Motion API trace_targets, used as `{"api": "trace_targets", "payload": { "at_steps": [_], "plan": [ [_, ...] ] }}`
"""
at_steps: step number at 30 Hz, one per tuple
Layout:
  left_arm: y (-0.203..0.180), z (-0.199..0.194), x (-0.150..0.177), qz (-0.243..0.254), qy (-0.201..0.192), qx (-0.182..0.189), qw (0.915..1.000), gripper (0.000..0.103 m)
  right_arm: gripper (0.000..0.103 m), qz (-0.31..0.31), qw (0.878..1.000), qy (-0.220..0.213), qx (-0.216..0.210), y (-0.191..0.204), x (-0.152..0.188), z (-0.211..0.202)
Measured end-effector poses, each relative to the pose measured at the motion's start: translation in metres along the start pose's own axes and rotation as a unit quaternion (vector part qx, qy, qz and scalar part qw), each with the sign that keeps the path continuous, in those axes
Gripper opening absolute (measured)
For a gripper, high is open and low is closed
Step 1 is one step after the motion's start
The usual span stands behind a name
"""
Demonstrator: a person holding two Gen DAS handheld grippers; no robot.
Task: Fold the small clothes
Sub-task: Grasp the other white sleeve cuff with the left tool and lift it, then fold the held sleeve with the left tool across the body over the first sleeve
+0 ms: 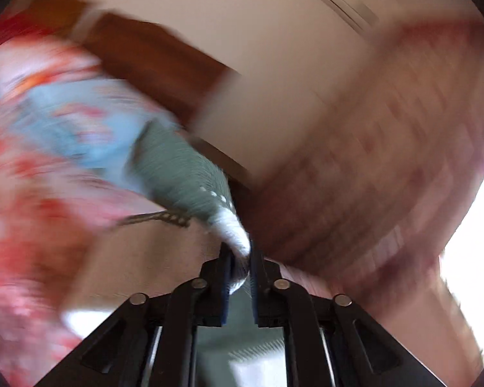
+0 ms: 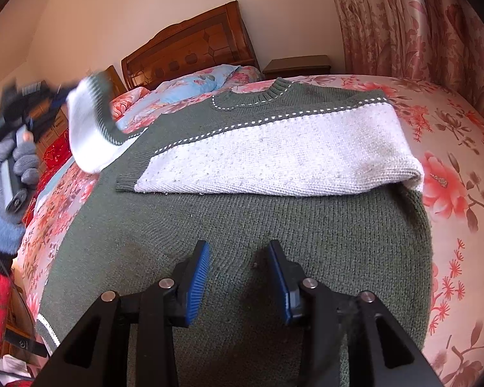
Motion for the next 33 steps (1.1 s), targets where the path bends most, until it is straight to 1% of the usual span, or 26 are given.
{"api": "trace_targets", "payload": {
  "at_steps": [1, 2, 3, 5, 6, 7, 8, 10, 11, 13, 15, 17, 18, 19, 23, 27, 29, 30, 31, 33],
  "plan": [
    [-0.023, 0.009, 0.015, 0.027, 0.023, 0.018, 0.9992, 0.082, 0.038, 0.001, 1.000, 0.000, -0.001, 0.000, 0.000, 0.000],
    [-0.055, 0.022, 0.042, 0.070, 0.055, 0.039, 0.9952, 0.103, 0.038, 0.001, 1.000, 0.000, -0.001, 0.000, 0.000, 0.000],
    [-0.077, 0.028, 0.062, 0.107, 0.066, 0.044, 0.9910, 0.103, 0.038, 0.002, 1.000, 0.000, -0.002, 0.000, 0.000, 0.001],
    [-0.100, 0.028, 0.086, 0.158, 0.054, 0.037, 0.9853, 0.103, 0.038, 0.003, 1.000, 0.000, -0.003, 0.000, 0.000, 0.001],
    [-0.105, 0.028, 0.094, 0.173, 0.053, 0.033, 0.9830, 0.103, 0.038, 0.004, 1.000, -0.001, -0.003, -0.001, 0.000, 0.000],
    [-0.105, 0.027, 0.099, 0.178, 0.056, 0.027, 0.9820, 0.103, 0.038, 0.005, 1.000, -0.001, -0.004, -0.001, 0.000, 0.000],
    [-0.098, 0.027, 0.103, 0.175, 0.062, 0.017, 0.9825, 0.103, 0.038, 0.006, 1.000, -0.001, -0.005, -0.001, 0.000, 0.000],
    [-0.072, 0.016, 0.108, 0.156, 0.065, -0.008, 0.9857, 0.103, 0.038, 0.006, 1.000, -0.001, -0.006, -0.001, 0.000, 0.000],
    [-0.053, 0.011, 0.112, 0.141, 0.066, -0.032, 0.9872, 0.103, 0.038, 0.007, 1.000, -0.001, -0.006, -0.001, 0.000, 0.000],
    [-0.024, -0.003, 0.116, 0.118, 0.063, -0.065, 0.9889, 0.103, 0.038, 0.008, 1.000, -0.001, -0.008, -0.001, 0.000, 0.000],
    [0.010, -0.022, 0.121, 0.090, 0.061, -0.103, 0.9887, 0.103, 0.038, 0.010, 1.000, -0.002, -0.010, -0.001, 0.000, 0.000],
    [0.036, -0.040, 0.125, 0.064, 0.057, -0.126, 0.9884, 0.103, 0.038, 0.011, 1.000, -0.002, -0.011, -0.001, 0.000, 0.000],
    [0.045, -0.043, 0.127, 0.060, 0.060, -0.142, 0.9863, 0.103, 0.038, 0.011, 1.000, -0.002, -0.010, -0.001, 0.000, 0.000],
    [0.055, -0.045, 0.129, 0.059, 0.069, -0.164, 0.9823, 0.103, 0.038, 0.011, 1.000, -0.001, -0.010, -0.001, 0.000, 0.000],
    [0.072, -0.034, 0.139, 0.067, 0.096, -0.206, 0.9714, 0.103, 0.038, 0.005, 1.000, 0.002, -0.006, 0.000, -0.001, 0.001],
    [0.068, -0.020, 0.152, 0.089, 0.112, -0.210, 0.9672, 0.103, 0.039, -0.012, 1.000, 0.008, 0.003, 0.003, 0.000, 0.003],
    [0.068, -0.013, 0.162, 0.108, 0.128, -0.219, 0.9614, 0.103, 0.039, -0.024, 1.000, 0.013, 0.006, 0.005, 0.000, 0.004],
    [0.068, -0.012, 0.162, 0.113, 0.128, -0.222, 0.9600, 0.103, 0.039, -0.026, 1.000, 0.015, 0.005, 0.005, 0.000, 0.004],
    [0.069, -0.012, 0.161, 0.111, 0.128, -0.227, 0.9590, 0.103, 0.039, -0.022, 1.000, 0.014, 0.002, 0.004, 0.000, 0.004],
    [0.077, -0.010, 0.162, 0.101, 0.138, -0.250, 0.9530, 0.103, 0.039, -0.013, 1.000, 0.023, -0.004, 0.002, -0.001, 0.003]
  ]
}}
Point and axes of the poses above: each gripper's, at about its wrist camera, not at the fingertips, and z roughly the way its jaws point, y to its left, x to its underside, the point moved 8 cm from there along z, roughly the way its jaws point, and after that the axes turned 9 degrees about -y, right-handed, at the moved point
